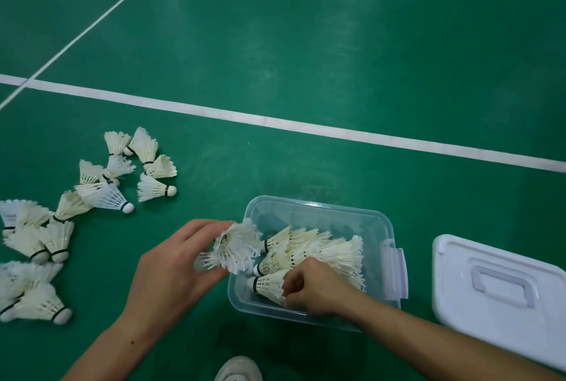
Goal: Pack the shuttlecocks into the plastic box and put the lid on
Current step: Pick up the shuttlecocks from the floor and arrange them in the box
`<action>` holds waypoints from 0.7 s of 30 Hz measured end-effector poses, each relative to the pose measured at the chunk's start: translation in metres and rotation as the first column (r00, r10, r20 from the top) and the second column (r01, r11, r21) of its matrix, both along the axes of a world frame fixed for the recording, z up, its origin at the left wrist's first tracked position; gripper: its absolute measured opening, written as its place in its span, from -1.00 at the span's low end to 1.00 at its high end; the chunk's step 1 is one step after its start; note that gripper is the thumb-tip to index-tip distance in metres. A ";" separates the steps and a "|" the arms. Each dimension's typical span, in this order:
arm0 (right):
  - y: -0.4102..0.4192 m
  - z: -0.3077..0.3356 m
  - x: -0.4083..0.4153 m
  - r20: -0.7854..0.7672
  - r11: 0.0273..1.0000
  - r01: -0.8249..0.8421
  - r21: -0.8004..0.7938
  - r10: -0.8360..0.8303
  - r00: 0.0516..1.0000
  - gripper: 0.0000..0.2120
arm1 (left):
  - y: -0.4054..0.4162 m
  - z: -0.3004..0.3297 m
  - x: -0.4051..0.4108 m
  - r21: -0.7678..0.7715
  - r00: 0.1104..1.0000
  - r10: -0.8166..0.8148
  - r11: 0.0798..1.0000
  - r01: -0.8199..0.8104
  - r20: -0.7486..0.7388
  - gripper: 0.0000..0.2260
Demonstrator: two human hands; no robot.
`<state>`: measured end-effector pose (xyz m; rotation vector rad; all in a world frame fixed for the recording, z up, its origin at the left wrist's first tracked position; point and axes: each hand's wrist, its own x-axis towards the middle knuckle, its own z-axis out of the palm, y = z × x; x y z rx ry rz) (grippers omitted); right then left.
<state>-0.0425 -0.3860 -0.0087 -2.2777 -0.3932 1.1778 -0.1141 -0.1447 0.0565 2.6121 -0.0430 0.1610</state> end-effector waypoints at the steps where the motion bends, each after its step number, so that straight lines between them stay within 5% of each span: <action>1: -0.003 0.001 0.002 -0.035 0.999 0.002 0.037 -0.001 0.999 -0.72 | 0.000 0.001 0.002 0.064 1.000 -0.002 0.998 0.003 -0.009 -0.56; 5: -0.015 0.016 0.005 -0.108 0.983 -0.005 0.182 0.025 0.994 -0.94 | -0.002 0.002 0.008 0.171 0.998 0.005 0.985 0.006 -0.064 -0.42; 7: -0.024 0.021 0.005 -0.077 0.978 0.011 0.208 0.005 0.997 -0.77 | -0.005 0.003 0.012 0.192 0.997 -0.009 0.981 0.024 -0.079 -0.40; 10: -0.037 0.036 0.006 -0.051 0.956 0.110 0.271 -0.100 0.994 -0.78 | -0.012 0.003 0.017 0.218 0.996 -0.036 0.975 0.054 -0.083 -0.40; 16: -0.041 0.081 0.004 -0.146 0.708 0.454 0.541 -0.452 0.880 -0.85 | -0.034 0.004 0.027 0.272 0.998 -0.066 0.960 0.070 -0.024 -0.47; 21: -0.018 0.084 -0.002 -0.109 0.663 0.484 0.571 -0.523 0.845 -0.79 | -0.057 0.002 0.032 0.366 0.992 -0.118 0.926 0.092 0.048 -0.52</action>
